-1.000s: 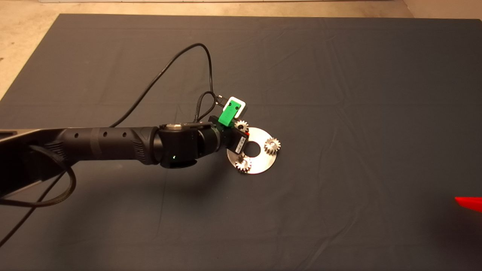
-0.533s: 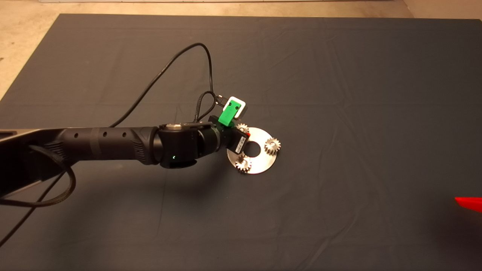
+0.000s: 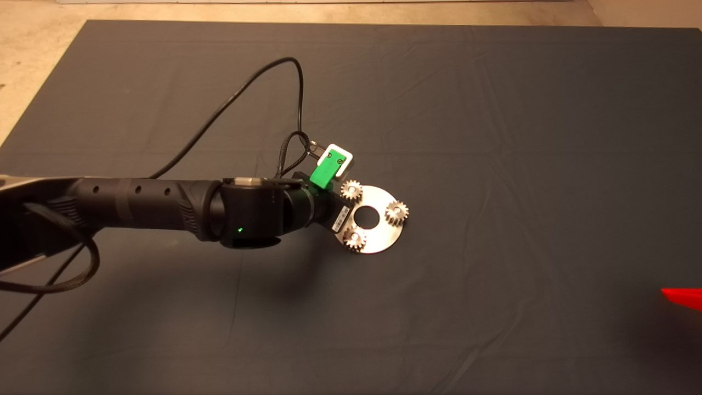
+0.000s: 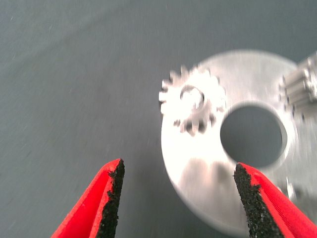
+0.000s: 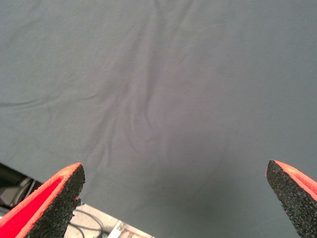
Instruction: Install three planetary gears onto the carrier pins
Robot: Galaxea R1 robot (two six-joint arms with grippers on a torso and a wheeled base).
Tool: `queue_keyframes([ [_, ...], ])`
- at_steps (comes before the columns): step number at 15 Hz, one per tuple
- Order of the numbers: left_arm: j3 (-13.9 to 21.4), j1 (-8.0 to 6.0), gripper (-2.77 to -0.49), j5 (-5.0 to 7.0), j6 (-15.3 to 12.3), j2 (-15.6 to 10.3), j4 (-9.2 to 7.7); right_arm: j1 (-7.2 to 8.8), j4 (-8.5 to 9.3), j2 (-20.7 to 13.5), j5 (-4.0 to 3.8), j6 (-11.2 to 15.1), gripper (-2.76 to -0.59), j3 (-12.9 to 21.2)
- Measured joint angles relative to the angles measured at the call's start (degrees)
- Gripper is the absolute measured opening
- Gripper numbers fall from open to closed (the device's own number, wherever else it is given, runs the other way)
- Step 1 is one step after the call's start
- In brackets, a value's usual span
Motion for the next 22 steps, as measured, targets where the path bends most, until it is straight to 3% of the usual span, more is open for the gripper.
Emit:
queue_keyframes([
  [1,1.07,-0.94,-1.68,1.73,0.46,-0.24,-2.01,0.00,0.41,0.65,-0.22,0.00,-0.62,0.00],
  [3,4.45,-2.40,-1.64,3.94,1.33,-1.87,-4.41,0.00,1.35,2.27,-1.28,0.00,-0.62,-0.05],
  [4,5.46,-3.12,-1.64,5.21,1.46,-2.84,-6.41,0.00,1.67,2.75,-2.48,0.00,-0.62,-0.05],
  [6,5.85,-4.75,-1.53,8.87,1.96,-5.08,-11.01,0.00,3.42,4.53,-6.49,0.02,-0.62,-0.05],
  [7,6.10,-5.41,-1.49,10.66,2.59,-6.31,-13.03,-0.01,5.34,5.73,-8.37,0.02,-0.62,-0.05],
  [8,6.88,-5.66,-1.48,11.61,3.15,-7.96,-14.70,-0.01,7.61,6.60,-9.60,0.02,-0.62,-0.05],
  [9,8.21,-5.65,-1.48,12.22,3.31,-10.05,-16.43,-0.06,10.09,7.21,-10.03,0.04,-0.62,-0.05],
  [10,10.15,-5.65,-1.48,12.55,3.26,-12.74,-17.47,-0.18,12.50,7.68,-9.97,0.11,-0.62,-0.05],
  [11,11.87,-5.65,-1.48,12.66,2.82,-15.55,-18.20,-0.69,14.05,8.04,-9.44,0.53,-0.62,-0.02],
  [12,13.24,-5.65,-1.48,12.99,1.84,-18.16,-18.96,-1.37,15.32,8.50,-7.84,1.52,-0.62,0.00],
  [13,14.75,-5.65,-1.40,13.27,1.32,-20.14,-19.85,-2.00,15.73,9.29,-5.49,2.64,-0.62,0.01],
  [14,16.05,-5.65,-1.36,13.34,1.16,-21.01,-21.59,-2.58,15.82,11.04,-3.40,4.08,-0.62,0.01],
  [15,16.97,-5.65,-1.35,13.18,0.97,-21.03,-23.21,-3.28,15.83,13.58,-2.11,5.55,-0.62,0.01],
  [17,18.35,-5.65,-1.35,12.88,0.70,-21.55,-25.58,-5.68,15.79,22.19,-0.53,8.67,-0.62,-0.02],
  [19,19.14,-5.79,-1.35,12.90,0.32,-22.91,-27.80,-9.42,14.85,32.10,1.25,12.05,-0.62,-0.16],
  [20,19.34,-5.76,-1.35,12.97,0.11,-23.90,-29.19,-11.46,13.24,36.28,1.96,14.71,-0.62,-0.27],
  [22,19.75,-5.79,-1.35,13.15,-0.35,-25.58,-31.34,-15.48,7.71,44.52,2.06,20.23,-0.62,-0.68],
])
